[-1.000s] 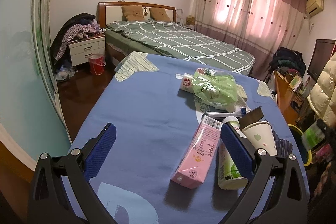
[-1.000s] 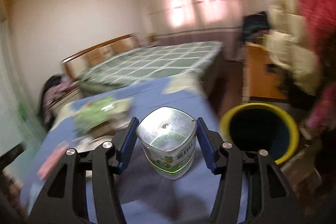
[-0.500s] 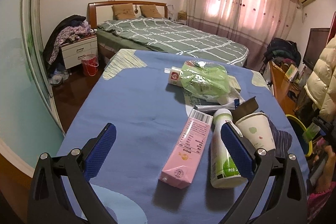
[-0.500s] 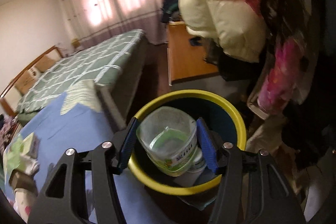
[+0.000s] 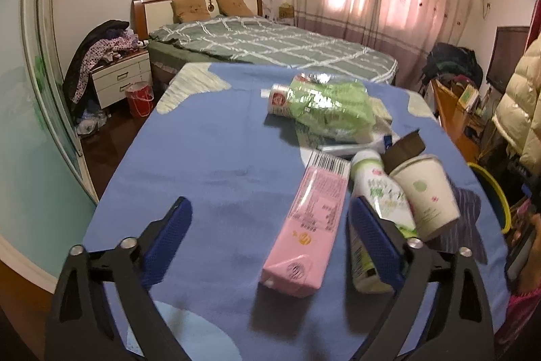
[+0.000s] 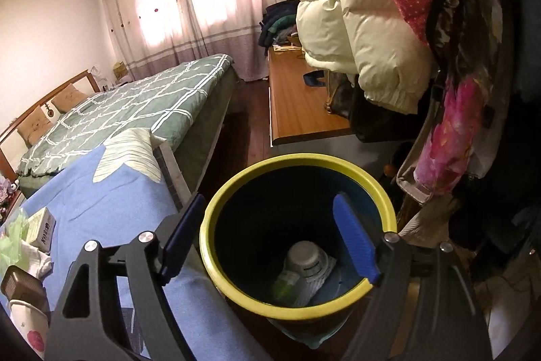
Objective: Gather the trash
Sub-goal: 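Grasp the pink carton with the left tool, then carry the pink carton over the bin and release it with the left tool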
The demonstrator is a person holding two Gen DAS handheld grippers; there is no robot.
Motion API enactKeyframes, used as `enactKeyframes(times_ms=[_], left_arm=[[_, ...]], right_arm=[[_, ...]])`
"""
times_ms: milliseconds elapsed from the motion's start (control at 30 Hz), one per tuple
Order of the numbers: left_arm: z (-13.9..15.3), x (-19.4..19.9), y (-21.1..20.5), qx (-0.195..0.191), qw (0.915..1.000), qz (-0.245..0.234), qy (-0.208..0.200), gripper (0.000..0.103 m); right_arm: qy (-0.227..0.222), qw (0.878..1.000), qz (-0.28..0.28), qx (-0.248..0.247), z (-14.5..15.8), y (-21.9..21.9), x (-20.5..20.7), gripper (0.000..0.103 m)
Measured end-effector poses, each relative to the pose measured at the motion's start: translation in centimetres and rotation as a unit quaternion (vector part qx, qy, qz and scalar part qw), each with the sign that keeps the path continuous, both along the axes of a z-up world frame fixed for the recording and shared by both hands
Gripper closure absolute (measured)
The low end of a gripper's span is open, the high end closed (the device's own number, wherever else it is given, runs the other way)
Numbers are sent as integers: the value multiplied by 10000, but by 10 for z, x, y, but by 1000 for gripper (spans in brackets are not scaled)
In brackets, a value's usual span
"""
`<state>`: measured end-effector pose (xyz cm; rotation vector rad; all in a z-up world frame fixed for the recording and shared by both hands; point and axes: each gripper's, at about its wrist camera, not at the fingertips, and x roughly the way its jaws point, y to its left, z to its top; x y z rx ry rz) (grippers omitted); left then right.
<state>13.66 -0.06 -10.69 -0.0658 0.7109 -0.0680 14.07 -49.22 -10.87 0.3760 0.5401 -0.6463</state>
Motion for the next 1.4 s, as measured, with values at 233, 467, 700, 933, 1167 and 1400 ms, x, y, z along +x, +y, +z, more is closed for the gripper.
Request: enactKeyframes(times_ms=[233, 467, 700, 933, 1167, 1400], left_arm=[[-19, -6, 2, -43, 9982, -485, 352, 27], [-38, -4, -10, 261, 9943, -881, 543, 40], [-46, 6, -9, 41, 9928, -1030, 607, 59], [-40, 5, -6, 54, 9944, -980, 395, 61], [-14, -1, -6, 44, 9961, -883, 36, 65], [18, -7, -16, 80, 9948, -960, -343, 65]], right_arm=[[-33, 10000, 20, 50, 0, 1, 0, 29], [-61, 10000, 59, 24, 1, 2, 0, 29], [-51, 9999, 101, -15, 2, 6, 0, 29], [-54, 9999, 124, -8, 2, 6, 0, 29], [-84, 9999, 149, -21, 3, 7, 1, 29], [-162, 9997, 184, 50, 4, 4, -1, 29]])
